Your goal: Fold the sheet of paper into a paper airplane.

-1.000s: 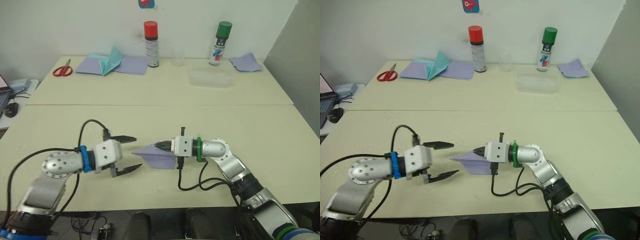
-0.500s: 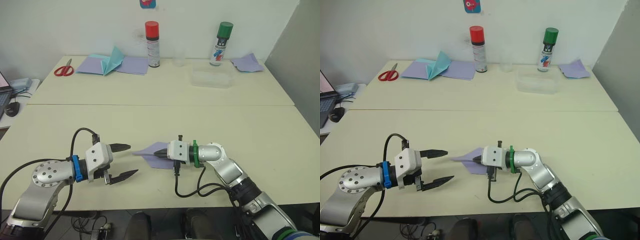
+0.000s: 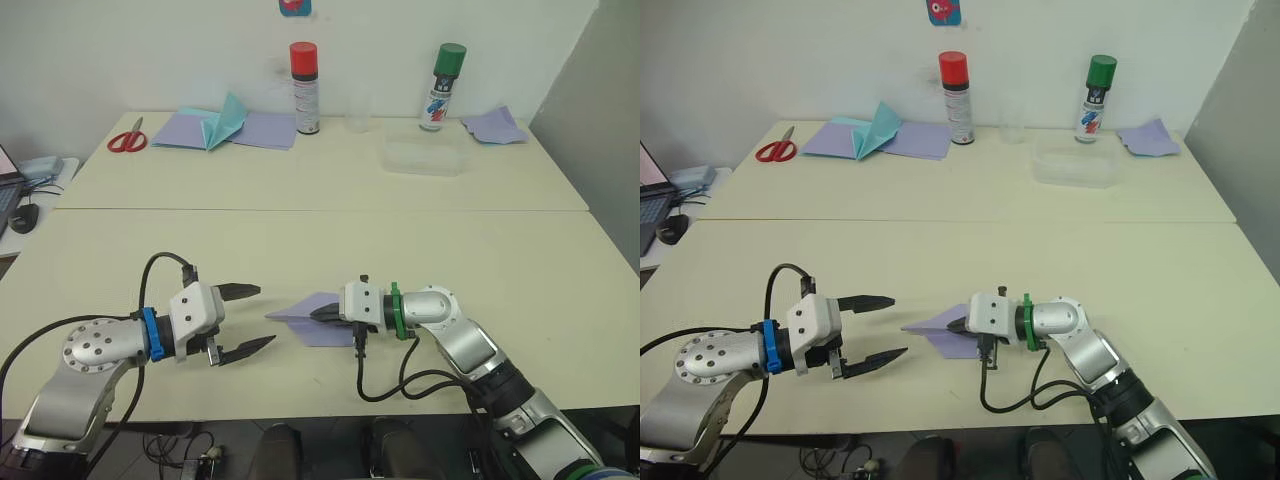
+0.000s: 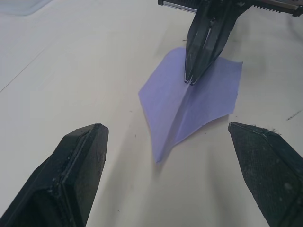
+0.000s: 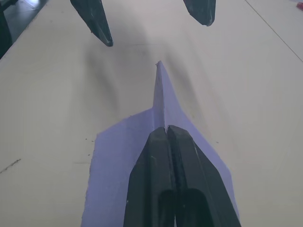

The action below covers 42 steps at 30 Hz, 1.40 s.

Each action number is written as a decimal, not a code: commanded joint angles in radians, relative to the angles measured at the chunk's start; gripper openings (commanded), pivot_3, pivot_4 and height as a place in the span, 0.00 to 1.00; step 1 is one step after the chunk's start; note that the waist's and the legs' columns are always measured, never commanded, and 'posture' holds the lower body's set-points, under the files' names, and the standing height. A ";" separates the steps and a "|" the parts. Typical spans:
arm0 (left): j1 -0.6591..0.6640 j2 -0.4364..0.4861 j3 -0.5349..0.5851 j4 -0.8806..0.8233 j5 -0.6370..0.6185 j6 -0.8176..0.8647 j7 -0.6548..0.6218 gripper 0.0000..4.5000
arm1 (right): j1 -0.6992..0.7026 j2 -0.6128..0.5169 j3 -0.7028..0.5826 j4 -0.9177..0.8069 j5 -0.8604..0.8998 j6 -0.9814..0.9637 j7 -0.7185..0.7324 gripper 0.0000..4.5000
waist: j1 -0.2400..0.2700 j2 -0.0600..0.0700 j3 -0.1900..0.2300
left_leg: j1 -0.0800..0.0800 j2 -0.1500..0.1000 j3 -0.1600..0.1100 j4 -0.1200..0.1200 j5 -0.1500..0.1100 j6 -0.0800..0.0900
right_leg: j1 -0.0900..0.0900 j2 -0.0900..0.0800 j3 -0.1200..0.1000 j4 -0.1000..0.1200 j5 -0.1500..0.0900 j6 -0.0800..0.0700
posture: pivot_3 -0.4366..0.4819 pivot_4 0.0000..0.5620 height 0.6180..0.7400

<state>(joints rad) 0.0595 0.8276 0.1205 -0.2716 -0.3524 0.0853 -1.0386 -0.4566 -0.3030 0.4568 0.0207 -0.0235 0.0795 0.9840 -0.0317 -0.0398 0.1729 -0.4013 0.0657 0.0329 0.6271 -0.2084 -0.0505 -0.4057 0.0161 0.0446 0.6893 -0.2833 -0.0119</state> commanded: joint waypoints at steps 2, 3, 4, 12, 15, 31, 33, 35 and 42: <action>-0.011 0.001 0.016 -0.034 -0.009 -0.004 0.003 0.99 | -0.033 0.011 -0.032 -0.061 0.046 0.044 0.000 0.00 | 0.000 0.000 0.000 | 0.000 0.000 0.000 0.000 0.000 0.000 | 0.000 0.000 0.000 0.000 0.000 0.000 | 0.48 0.27 1.00; -0.014 0.000 0.014 -0.032 -0.008 -0.003 0.003 0.99 | -0.035 0.010 -0.031 -0.061 0.047 0.047 0.001 0.00 | 0.000 0.000 0.000 | 0.000 0.000 0.000 0.000 0.000 0.000 | 0.000 0.000 0.000 0.000 0.000 0.000 | 0.48 0.27 1.00; -0.016 0.000 0.012 -0.030 -0.007 -0.004 0.003 0.99 | -0.035 0.009 -0.029 -0.058 0.046 0.045 0.000 0.00 | 0.000 0.000 0.000 | 0.000 0.000 0.000 0.000 0.000 0.000 | 0.000 0.000 0.000 0.000 0.000 0.000 | 0.48 0.27 1.00; -0.024 0.000 0.014 -0.019 -0.002 -0.013 0.002 0.99 | -0.059 -0.001 -0.004 0.015 -0.039 -0.093 -0.059 0.00 | 0.000 0.000 0.000 | 0.000 0.000 0.000 -0.001 0.000 0.000 | 0.000 0.000 0.000 -0.001 0.000 0.000 | 0.48 0.27 1.00; -0.027 0.001 0.013 -0.017 -0.002 -0.016 -0.001 0.99 | -0.055 -0.008 0.016 0.048 -0.070 -0.142 -0.063 0.00 | 0.000 0.000 0.000 | 0.000 0.000 0.000 -0.001 0.000 0.000 | 0.000 0.000 0.000 -0.001 0.000 0.000 | 0.48 0.27 1.00; -0.024 -0.036 -0.051 -0.117 -0.040 0.108 0.021 0.99 | 0.061 -0.050 0.075 0.045 -0.131 -0.240 -0.059 0.00 | 0.000 0.000 0.000 | 0.000 0.000 0.000 -0.001 0.000 0.000 | 0.001 0.000 0.000 -0.003 0.000 0.001 | 0.48 0.27 1.00; -0.041 -0.051 -0.081 -0.129 -0.041 0.154 0.032 0.99 | 0.062 -0.040 0.070 0.050 -0.117 -0.202 -0.056 0.00 | 0.000 0.000 0.000 | 0.000 0.000 0.000 -0.001 0.000 0.000 | 0.001 0.000 0.000 -0.002 0.000 0.001 | 0.48 0.27 1.00; -0.060 -0.066 -0.112 -0.131 -0.034 0.189 0.046 0.99 | 0.059 -0.032 0.067 0.058 -0.110 -0.181 -0.054 0.00 | 0.000 0.000 0.000 | 0.000 0.000 0.000 0.000 0.000 0.000 | 0.001 0.000 0.000 -0.002 0.000 0.001 | 0.48 0.27 1.00; -0.076 -0.111 -0.169 -0.116 -0.028 0.265 0.084 0.85 | 0.055 -0.032 0.072 0.054 -0.112 -0.166 -0.059 0.00 | -0.001 0.000 0.000 | 0.000 0.000 0.000 -0.001 0.000 0.000 | 0.000 0.000 0.000 -0.001 0.000 0.001 | 0.48 0.27 1.00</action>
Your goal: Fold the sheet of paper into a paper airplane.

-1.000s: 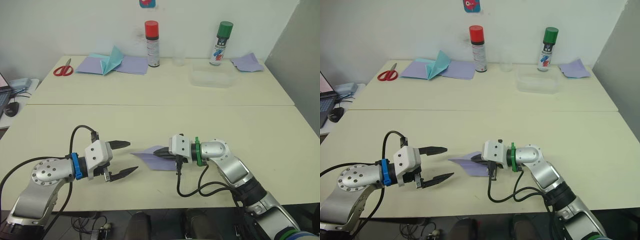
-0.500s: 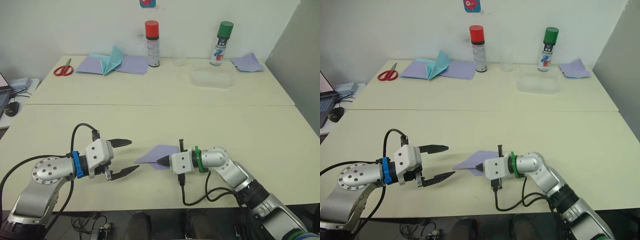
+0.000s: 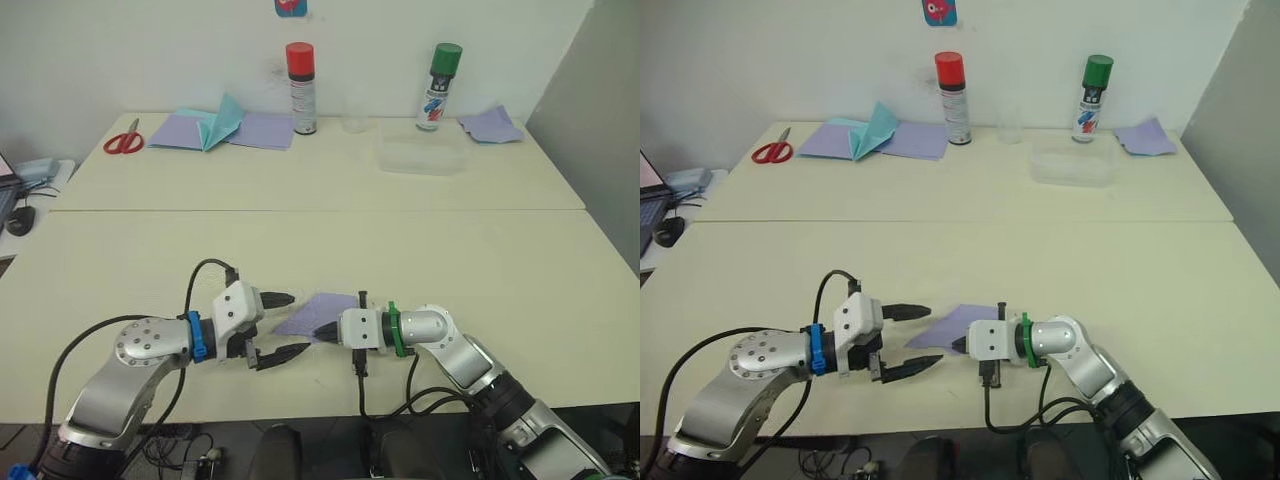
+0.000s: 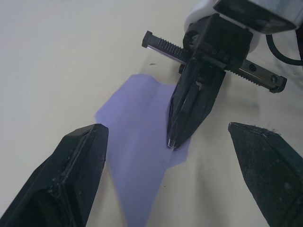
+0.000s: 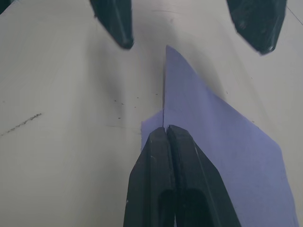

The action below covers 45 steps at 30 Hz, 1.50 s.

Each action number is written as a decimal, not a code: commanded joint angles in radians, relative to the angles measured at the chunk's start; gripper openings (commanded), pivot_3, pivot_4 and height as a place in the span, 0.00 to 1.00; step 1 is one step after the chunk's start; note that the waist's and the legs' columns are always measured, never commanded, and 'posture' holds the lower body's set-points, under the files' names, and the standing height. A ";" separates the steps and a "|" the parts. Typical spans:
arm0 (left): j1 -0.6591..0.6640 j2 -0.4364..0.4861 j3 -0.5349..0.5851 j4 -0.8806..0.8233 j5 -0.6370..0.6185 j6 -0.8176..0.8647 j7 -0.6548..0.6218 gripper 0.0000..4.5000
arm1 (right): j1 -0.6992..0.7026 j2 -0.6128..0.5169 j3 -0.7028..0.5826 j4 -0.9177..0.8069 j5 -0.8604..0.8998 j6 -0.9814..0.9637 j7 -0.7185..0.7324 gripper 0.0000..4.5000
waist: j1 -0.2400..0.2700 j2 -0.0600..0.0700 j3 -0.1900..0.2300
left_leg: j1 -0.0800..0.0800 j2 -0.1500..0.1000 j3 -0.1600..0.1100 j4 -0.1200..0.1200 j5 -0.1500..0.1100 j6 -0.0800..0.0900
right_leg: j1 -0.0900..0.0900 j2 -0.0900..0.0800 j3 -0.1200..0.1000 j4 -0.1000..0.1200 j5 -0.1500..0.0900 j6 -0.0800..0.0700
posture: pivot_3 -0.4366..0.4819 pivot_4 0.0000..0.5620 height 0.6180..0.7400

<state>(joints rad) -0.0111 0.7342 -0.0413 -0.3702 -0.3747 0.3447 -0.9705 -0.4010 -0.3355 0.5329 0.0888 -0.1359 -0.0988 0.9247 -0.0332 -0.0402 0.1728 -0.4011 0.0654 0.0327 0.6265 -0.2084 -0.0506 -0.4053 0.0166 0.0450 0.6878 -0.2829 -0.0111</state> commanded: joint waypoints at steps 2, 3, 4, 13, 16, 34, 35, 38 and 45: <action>-0.013 -0.039 -0.016 0.005 0.018 -0.006 0.038 0.72 | 0.001 0.000 -0.005 -0.018 0.000 0.015 -0.001 0.00 | 0.001 0.000 0.000 | 0.000 0.000 0.000 0.000 0.000 0.000 | 0.000 0.000 0.000 0.000 0.000 0.000 | 0.48 0.27 1.00; -0.021 -0.056 -0.015 0.020 0.030 -0.008 0.063 0.64 | 0.002 -0.001 -0.005 -0.021 -0.001 0.017 -0.001 0.00 | 0.001 0.000 0.000 | 0.000 0.000 0.000 0.000 0.000 0.000 | 0.000 0.000 0.000 0.000 0.000 0.000 | 0.48 0.27 1.00; -0.027 -0.070 -0.014 0.031 0.037 -0.010 0.080 0.57 | 0.003 -0.002 -0.005 -0.024 -0.001 0.018 -0.001 0.00 | 0.001 0.000 0.000 | 0.000 0.000 0.000 0.000 0.000 0.000 | 0.000 0.000 0.000 0.000 0.000 0.000 | 0.48 0.27 1.00; -0.008 -0.112 -0.042 0.057 0.096 -0.043 0.127 0.01 | -0.004 0.000 -0.013 -0.014 0.003 0.023 -0.008 0.00 | 0.001 0.000 0.000 | 0.000 0.000 0.000 0.000 0.000 0.000 | 0.000 0.000 0.000 0.000 0.000 0.000 | 0.48 0.27 1.00; -0.005 -0.122 -0.069 0.069 0.130 -0.031 0.149 0.01 | -0.006 0.002 -0.012 -0.012 0.003 0.021 -0.008 0.00 | 0.001 0.000 0.000 | 0.000 0.000 0.000 0.001 0.000 0.000 | 0.000 0.000 0.000 0.000 0.000 0.000 | 0.48 0.27 1.00; 0.008 -0.103 -0.200 0.164 0.279 0.069 0.208 0.01 | 0.017 -0.044 -0.033 -0.137 0.077 0.118 0.068 0.00 | 0.004 0.001 -0.005 | 0.002 -0.001 -0.001 0.001 0.000 0.000 | 0.003 -0.001 0.000 0.000 0.000 0.001 | 0.48 0.27 1.00; 0.002 -0.101 -0.202 0.176 0.283 0.065 0.207 0.01 | 0.027 -0.061 -0.036 -0.167 0.090 0.137 0.083 0.00 | 0.005 0.002 -0.005 | 0.002 -0.001 -0.001 0.001 0.000 0.000 | 0.003 -0.001 0.000 0.000 0.000 0.001 | 0.48 0.27 1.00; -0.019 -0.103 -0.200 0.202 0.286 0.053 0.204 0.01 | 0.052 -0.108 -0.055 -0.254 0.147 0.215 0.128 0.00 | 0.006 0.003 -0.006 | 0.002 -0.002 -0.001 0.001 0.000 0.000 | 0.004 -0.001 0.000 -0.001 0.001 0.001 | 0.48 0.27 1.00; -0.033 -0.102 -0.206 0.224 0.287 0.030 0.202 0.01 | 0.018 -0.121 -0.254 -0.299 0.294 0.416 0.051 0.00 | 0.004 0.004 -0.006 | 0.008 -0.001 -0.003 0.001 0.001 0.002 | 0.010 -0.002 0.001 -0.006 0.000 0.000 | 0.48 0.27 1.00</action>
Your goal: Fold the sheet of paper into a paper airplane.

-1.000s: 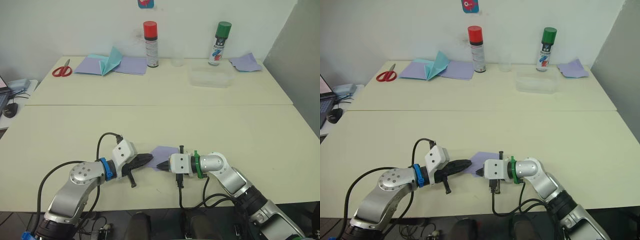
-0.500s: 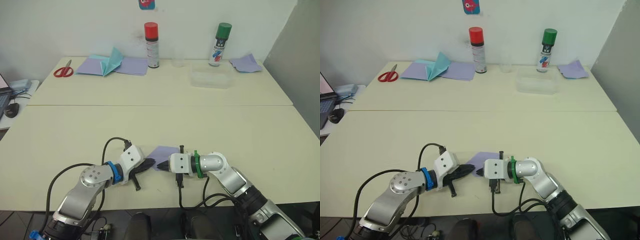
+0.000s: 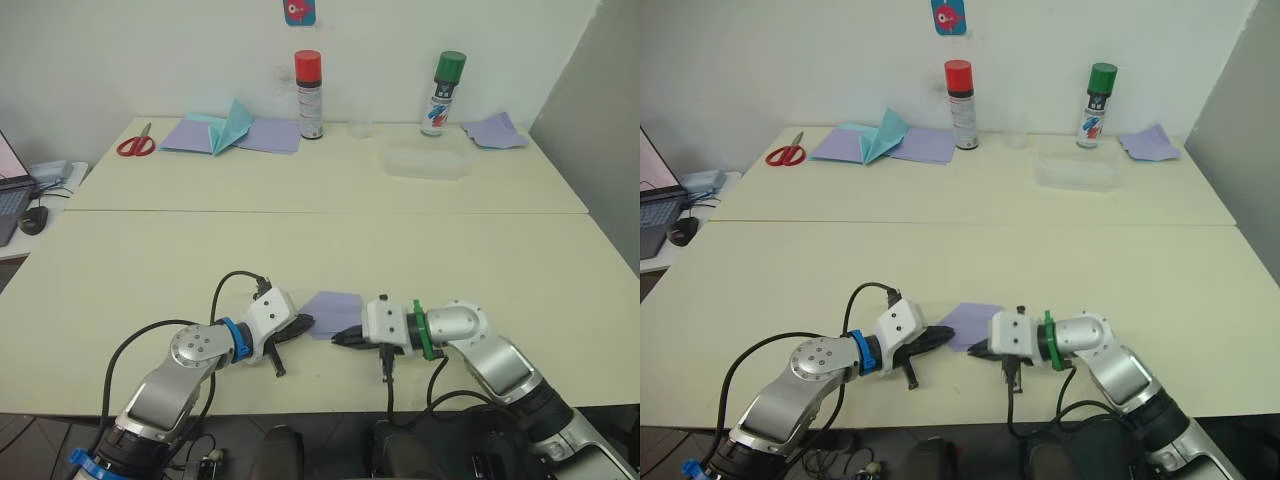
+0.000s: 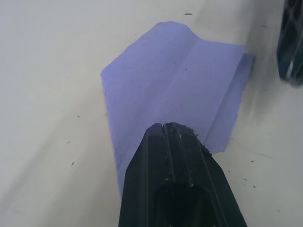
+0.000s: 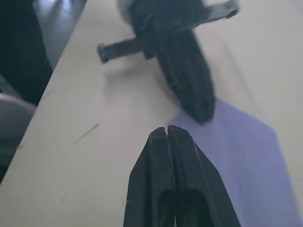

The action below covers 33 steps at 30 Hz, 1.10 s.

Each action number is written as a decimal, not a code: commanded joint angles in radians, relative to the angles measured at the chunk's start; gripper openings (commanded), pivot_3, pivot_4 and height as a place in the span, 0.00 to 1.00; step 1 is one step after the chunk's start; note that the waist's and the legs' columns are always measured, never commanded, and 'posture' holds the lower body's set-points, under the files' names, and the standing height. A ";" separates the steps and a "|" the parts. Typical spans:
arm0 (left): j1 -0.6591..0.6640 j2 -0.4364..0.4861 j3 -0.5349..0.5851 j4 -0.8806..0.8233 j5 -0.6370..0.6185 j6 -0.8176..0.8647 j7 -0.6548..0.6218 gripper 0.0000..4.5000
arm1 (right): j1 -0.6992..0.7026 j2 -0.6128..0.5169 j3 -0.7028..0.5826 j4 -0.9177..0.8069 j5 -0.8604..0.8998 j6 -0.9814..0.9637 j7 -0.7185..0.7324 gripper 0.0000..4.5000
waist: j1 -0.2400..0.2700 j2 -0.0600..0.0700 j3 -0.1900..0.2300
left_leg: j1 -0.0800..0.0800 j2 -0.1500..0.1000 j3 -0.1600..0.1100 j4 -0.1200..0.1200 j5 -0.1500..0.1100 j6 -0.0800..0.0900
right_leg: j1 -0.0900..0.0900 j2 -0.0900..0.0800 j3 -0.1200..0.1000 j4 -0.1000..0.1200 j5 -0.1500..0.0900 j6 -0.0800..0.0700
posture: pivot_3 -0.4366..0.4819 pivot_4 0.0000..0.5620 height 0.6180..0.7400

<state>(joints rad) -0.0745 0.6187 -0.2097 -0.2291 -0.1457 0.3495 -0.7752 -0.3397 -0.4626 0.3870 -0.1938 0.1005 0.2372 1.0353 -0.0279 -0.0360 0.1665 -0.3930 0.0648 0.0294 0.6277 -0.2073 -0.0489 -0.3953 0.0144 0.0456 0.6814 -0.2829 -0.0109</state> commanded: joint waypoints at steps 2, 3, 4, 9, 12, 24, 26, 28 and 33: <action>0.035 0.013 -0.044 0.084 0.061 0.014 0.005 0.01 | -0.068 0.019 -0.176 0.006 0.081 0.178 -0.129 0.00 | -0.001 0.000 0.000 | 0.003 0.000 -0.001 0.000 0.000 0.000 | 0.000 -0.001 0.002 0.000 0.000 0.000 | 0.48 0.27 1.00; 0.035 0.013 -0.046 0.084 0.063 0.012 0.004 0.01 | -0.078 0.028 -0.205 0.019 0.090 0.236 -0.165 0.00 | -0.001 0.000 0.000 | 0.003 0.000 -0.001 0.000 0.000 0.000 | 0.000 -0.002 0.002 0.000 0.000 0.000 | 0.48 0.27 1.00; 0.034 0.012 -0.047 0.086 0.064 0.010 0.002 0.01 | -0.087 0.035 -0.228 0.037 0.095 0.291 -0.198 0.00 | -0.002 0.000 0.000 | 0.003 0.000 -0.001 0.000 0.000 0.000 | 0.000 -0.003 0.002 -0.001 0.000 0.000 | 0.48 0.27 1.00; 0.021 0.010 -0.058 0.096 0.065 0.004 0.000 0.01 | -0.128 0.032 -0.239 0.115 0.103 0.432 -0.236 0.00 | 0.000 0.004 -0.002 | 0.002 -0.001 0.002 -0.002 0.000 0.000 | 0.001 -0.006 0.002 -0.001 -0.001 -0.001 | 0.48 0.27 1.00; 0.019 0.011 -0.063 0.098 0.067 -0.002 -0.005 0.01 | -0.147 -0.012 -0.192 0.120 0.119 0.477 -0.150 0.00 | 0.000 0.005 -0.002 | -0.002 -0.001 0.002 -0.002 0.000 0.000 | 0.001 -0.006 0.002 -0.001 0.000 0.000 | 0.48 0.27 1.00; 0.007 0.003 -0.071 0.121 0.072 -0.020 -0.005 0.01 | -0.162 0.012 -0.100 0.174 0.109 0.511 -0.150 0.00 | -0.001 0.005 -0.002 | -0.002 -0.001 0.000 -0.002 0.000 0.001 | -0.001 -0.006 0.001 -0.002 0.000 0.000 | 0.48 0.27 1.00; 0.008 0.002 -0.074 0.120 0.073 -0.021 -0.004 0.01 | -0.165 0.028 -0.103 0.192 0.112 0.507 -0.157 0.00 | -0.001 0.005 -0.002 | -0.002 -0.001 0.000 -0.002 0.000 0.001 | -0.002 -0.006 0.001 -0.002 0.000 0.000 | 0.48 0.27 1.00; 0.008 0.002 -0.076 0.118 0.073 -0.021 -0.005 0.01 | -0.170 0.039 -0.117 0.204 0.122 0.518 -0.165 0.00 | -0.001 0.006 -0.002 | -0.002 -0.001 0.001 -0.002 0.000 0.001 | -0.004 -0.006 0.001 -0.002 0.000 0.000 | 0.48 0.27 1.00; 0.011 0.003 -0.078 0.114 0.076 -0.023 -0.004 0.00 | -0.178 0.030 -0.143 0.207 0.150 0.557 -0.164 0.20 | -0.001 0.006 -0.002 | -0.003 -0.001 0.001 -0.002 0.000 0.001 | -0.005 -0.006 0.002 -0.003 0.000 0.001 | 0.48 0.27 1.00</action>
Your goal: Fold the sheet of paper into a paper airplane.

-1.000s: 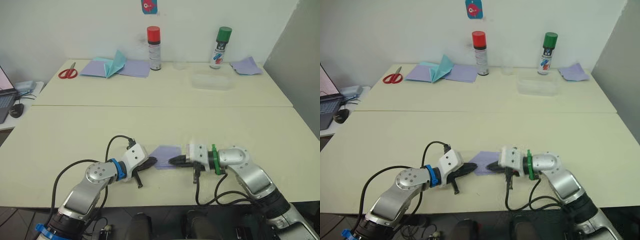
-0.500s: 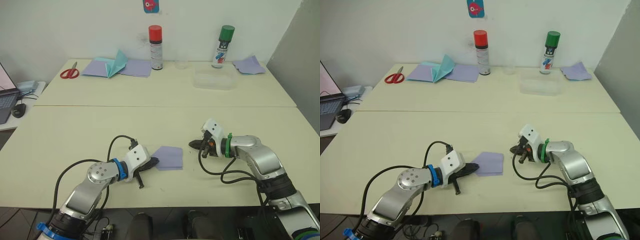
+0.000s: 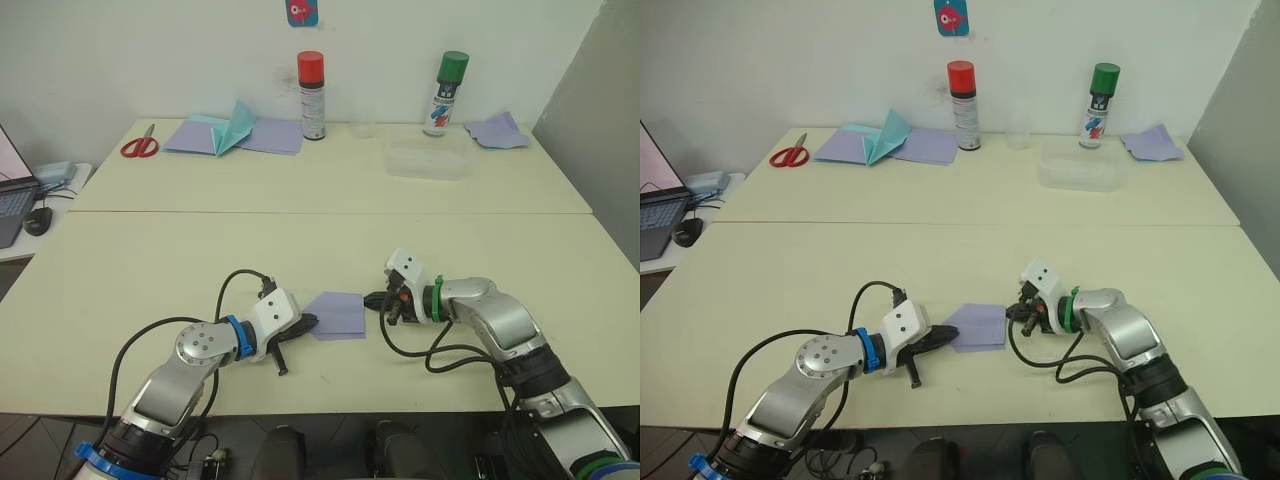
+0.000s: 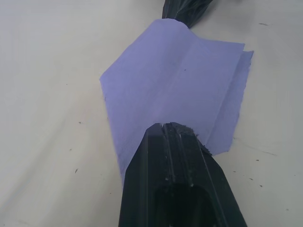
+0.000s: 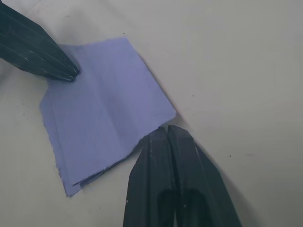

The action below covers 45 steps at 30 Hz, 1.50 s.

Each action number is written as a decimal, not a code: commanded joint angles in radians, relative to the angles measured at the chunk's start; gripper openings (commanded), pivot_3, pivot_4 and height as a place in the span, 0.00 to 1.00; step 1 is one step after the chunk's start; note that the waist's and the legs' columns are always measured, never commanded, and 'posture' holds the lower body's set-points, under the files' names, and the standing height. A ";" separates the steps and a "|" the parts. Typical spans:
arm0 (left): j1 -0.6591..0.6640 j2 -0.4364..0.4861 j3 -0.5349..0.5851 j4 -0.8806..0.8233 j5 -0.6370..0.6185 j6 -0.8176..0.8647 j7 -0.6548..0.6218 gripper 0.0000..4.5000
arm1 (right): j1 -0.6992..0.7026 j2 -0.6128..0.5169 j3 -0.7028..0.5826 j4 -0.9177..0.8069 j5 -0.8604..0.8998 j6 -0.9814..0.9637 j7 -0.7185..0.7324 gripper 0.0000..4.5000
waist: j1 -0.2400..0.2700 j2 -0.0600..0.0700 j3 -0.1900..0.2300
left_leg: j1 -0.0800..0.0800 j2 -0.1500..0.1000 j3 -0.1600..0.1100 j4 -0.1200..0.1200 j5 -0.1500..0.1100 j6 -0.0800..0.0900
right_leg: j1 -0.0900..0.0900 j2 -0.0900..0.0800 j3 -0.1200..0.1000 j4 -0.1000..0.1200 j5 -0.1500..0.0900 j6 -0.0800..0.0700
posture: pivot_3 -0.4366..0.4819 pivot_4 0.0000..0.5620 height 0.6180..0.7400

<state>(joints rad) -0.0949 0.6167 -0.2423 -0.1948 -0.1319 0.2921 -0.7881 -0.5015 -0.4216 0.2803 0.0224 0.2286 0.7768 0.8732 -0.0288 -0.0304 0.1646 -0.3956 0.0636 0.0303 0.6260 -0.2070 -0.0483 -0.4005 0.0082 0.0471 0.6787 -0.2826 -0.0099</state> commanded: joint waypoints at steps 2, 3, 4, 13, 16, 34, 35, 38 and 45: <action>0.034 0.005 -0.046 0.077 0.063 0.034 0.010 0.00 | -0.018 -0.016 -0.050 -0.009 0.033 0.040 -0.001 0.38 | 0.000 0.000 0.000 | 0.000 0.000 0.000 0.000 0.000 0.000 | 0.000 0.000 0.000 0.000 0.000 0.000 | 0.48 0.27 1.00; 0.034 0.005 -0.046 0.076 0.063 0.034 0.010 0.00 | -0.020 -0.014 -0.063 -0.008 0.051 0.065 -0.001 0.43 | 0.000 0.000 0.000 | -0.001 0.000 0.000 0.000 0.000 0.000 | 0.000 0.000 0.000 0.000 0.000 0.000 | 0.48 0.27 1.00; 0.035 0.005 -0.047 0.076 0.063 0.033 0.010 0.00 | -0.023 -0.011 -0.077 -0.007 0.069 0.093 -0.003 0.43 | 0.000 0.000 0.000 | -0.001 0.000 0.000 0.000 0.000 0.000 | -0.001 0.000 0.000 0.000 0.000 0.000 | 0.48 0.27 1.00; 0.038 0.007 -0.054 0.077 0.074 0.016 0.007 0.00 | -0.032 -0.009 -0.203 -0.020 0.242 0.370 -0.004 0.43 | 0.001 0.001 0.000 | -0.004 0.000 0.000 0.000 0.000 0.000 | -0.003 -0.001 0.000 -0.001 0.000 0.000 | 0.48 0.27 1.00; 0.037 0.008 -0.055 0.080 0.078 0.010 0.003 0.00 | -0.033 0.015 -0.236 -0.018 0.289 0.437 -0.025 0.43 | 0.001 0.001 0.000 | -0.004 0.000 -0.001 0.000 0.000 0.000 | -0.003 -0.001 0.001 -0.001 0.000 0.000 | 0.48 0.27 1.00; 0.031 0.000 -0.071 0.068 0.091 0.010 -0.021 0.00 | -0.070 0.222 -0.303 0.094 0.347 0.538 -0.197 0.43 | -0.002 0.002 -0.001 | -0.004 0.001 -0.002 -0.001 0.000 0.000 | -0.004 -0.001 0.000 -0.003 0.001 0.001 | 0.48 0.27 1.00; 0.030 -0.001 -0.071 0.069 0.091 0.010 -0.021 0.00 | -0.070 0.221 -0.293 0.098 0.347 0.530 -0.191 0.43 | -0.002 0.002 -0.001 | -0.005 0.001 -0.001 -0.002 0.000 0.000 | -0.004 -0.001 0.000 -0.004 0.001 0.001 | 0.48 0.27 1.00; 0.026 -0.005 -0.071 0.071 0.090 0.012 -0.021 0.00 | -0.079 0.241 -0.274 0.128 0.346 0.492 -0.175 0.43 | -0.002 0.003 -0.002 | -0.005 0.001 -0.001 -0.002 0.000 0.000 | -0.004 -0.001 0.001 -0.005 0.001 0.001 | 0.48 0.27 1.00; 0.030 -0.001 -0.064 0.074 0.089 0.010 -0.025 0.00 | -0.097 0.206 -0.246 0.125 0.354 0.460 -0.119 0.43 | -0.001 0.003 -0.001 | -0.005 0.000 -0.001 -0.003 0.000 0.000 | -0.004 -0.001 0.001 -0.006 0.001 0.001 | 0.48 0.27 1.00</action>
<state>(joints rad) -0.0984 0.6119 -0.2515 -0.1952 -0.0909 0.2541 -0.8092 -0.5768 -0.2050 0.0308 0.1656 0.5565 1.2498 0.7273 -0.0301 -0.0272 0.1633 -0.4009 0.0640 0.0289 0.6229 -0.2071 -0.0481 -0.4050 0.0071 0.0478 0.6725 -0.2819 -0.0086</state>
